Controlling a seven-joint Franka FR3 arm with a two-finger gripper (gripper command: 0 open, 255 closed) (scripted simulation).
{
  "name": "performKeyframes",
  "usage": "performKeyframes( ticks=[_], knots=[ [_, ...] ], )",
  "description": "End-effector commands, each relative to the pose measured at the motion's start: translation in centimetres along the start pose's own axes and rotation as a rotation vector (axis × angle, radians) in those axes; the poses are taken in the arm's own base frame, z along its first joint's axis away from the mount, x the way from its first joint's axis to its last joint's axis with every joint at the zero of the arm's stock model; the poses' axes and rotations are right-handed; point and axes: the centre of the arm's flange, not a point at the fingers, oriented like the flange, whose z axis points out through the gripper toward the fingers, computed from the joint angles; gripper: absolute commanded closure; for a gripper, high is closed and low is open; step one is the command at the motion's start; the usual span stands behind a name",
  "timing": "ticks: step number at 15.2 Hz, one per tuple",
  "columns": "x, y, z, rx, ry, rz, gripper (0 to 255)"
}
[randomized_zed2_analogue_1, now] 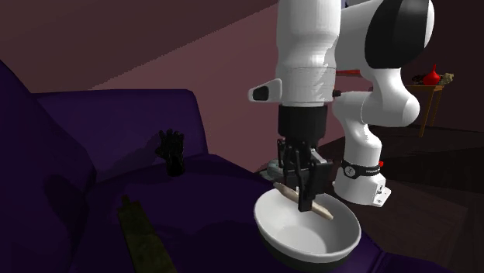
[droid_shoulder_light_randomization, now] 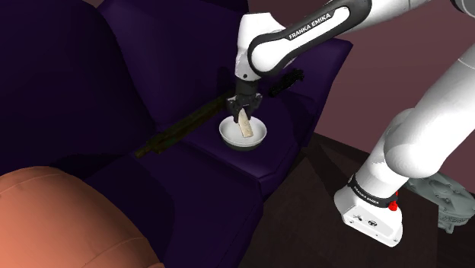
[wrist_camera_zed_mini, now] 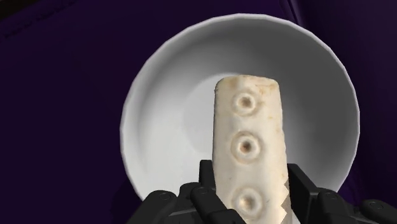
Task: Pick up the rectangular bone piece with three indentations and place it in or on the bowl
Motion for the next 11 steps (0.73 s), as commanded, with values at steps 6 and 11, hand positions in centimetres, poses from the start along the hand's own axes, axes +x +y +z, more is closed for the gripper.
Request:
performKeyframes(
  ticks=[6, 11],
  knots=[
    [0.05, 0.11, 1.97, 0.0, 0.001, 0.0, 255],
    [0.05, 0.11, 1.97, 0.0, 0.001, 0.0, 255]
  ],
)
